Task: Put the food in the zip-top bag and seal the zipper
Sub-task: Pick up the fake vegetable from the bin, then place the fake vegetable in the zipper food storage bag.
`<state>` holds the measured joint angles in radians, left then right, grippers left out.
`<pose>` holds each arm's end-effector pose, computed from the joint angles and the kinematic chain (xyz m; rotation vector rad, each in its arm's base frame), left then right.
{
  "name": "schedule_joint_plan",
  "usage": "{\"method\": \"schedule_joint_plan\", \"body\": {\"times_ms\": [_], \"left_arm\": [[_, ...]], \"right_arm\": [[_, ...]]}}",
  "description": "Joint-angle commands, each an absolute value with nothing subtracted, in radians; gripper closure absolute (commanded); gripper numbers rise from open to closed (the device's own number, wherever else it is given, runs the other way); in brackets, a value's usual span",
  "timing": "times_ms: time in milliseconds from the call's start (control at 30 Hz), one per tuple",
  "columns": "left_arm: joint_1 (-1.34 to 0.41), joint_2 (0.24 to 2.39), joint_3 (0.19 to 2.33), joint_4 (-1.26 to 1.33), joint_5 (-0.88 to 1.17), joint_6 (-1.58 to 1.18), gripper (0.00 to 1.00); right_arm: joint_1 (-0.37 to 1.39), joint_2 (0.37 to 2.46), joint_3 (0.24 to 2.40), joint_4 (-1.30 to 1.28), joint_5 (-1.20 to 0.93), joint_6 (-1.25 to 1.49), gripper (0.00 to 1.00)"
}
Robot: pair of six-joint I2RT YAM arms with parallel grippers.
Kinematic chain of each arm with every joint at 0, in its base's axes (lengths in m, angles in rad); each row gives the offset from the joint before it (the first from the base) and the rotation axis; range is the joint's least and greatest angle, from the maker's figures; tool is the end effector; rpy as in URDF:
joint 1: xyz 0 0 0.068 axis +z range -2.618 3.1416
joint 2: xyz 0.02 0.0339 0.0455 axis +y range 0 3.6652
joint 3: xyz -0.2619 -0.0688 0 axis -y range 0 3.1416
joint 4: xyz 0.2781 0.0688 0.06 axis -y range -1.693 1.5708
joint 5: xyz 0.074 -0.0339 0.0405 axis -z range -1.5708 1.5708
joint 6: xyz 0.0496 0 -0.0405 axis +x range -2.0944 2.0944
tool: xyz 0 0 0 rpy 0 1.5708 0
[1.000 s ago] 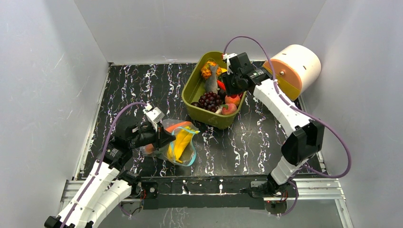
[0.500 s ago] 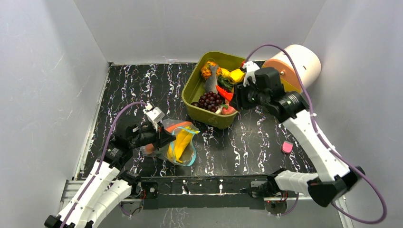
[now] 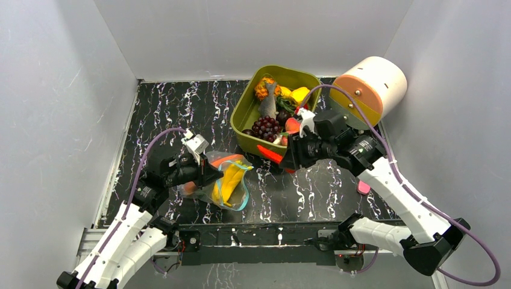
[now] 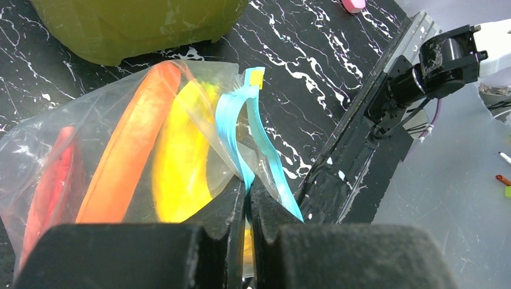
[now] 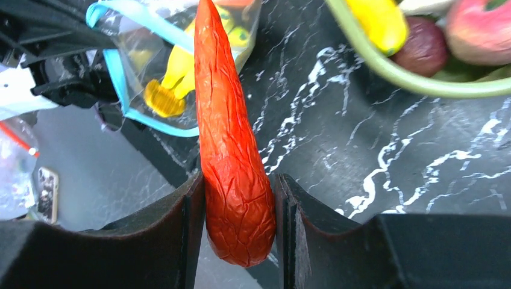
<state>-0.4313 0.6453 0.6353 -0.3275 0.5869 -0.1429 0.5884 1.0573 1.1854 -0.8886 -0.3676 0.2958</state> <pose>0.1686 -0.1078 0.2901 0.6825 1.8398 -0.9412 0.1953 0.1517 0.3537 -0.5447 2.3706 0.8523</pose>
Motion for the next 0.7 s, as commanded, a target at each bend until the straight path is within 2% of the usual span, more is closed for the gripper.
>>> {"method": "schedule_joint_plan", "body": {"times_ms": [0,200,667], "left_arm": [[-0.433,0.648,0.663,-0.274,0.603,-0.168,0.98],[-0.433,0.665,0.687,-0.25,0.609,-0.182,0.98],[-0.433,0.631,0.684,-0.238,0.666,-0.241,0.98]], "right_arm": [[0.689,1.039,1.18,-0.82,-0.38,0.376,0.81],[0.865,1.069,1.205,-0.852,-0.283,0.397,0.8],[1.076,1.249,1.226,-0.732,-0.22,0.448,0.8]]}}
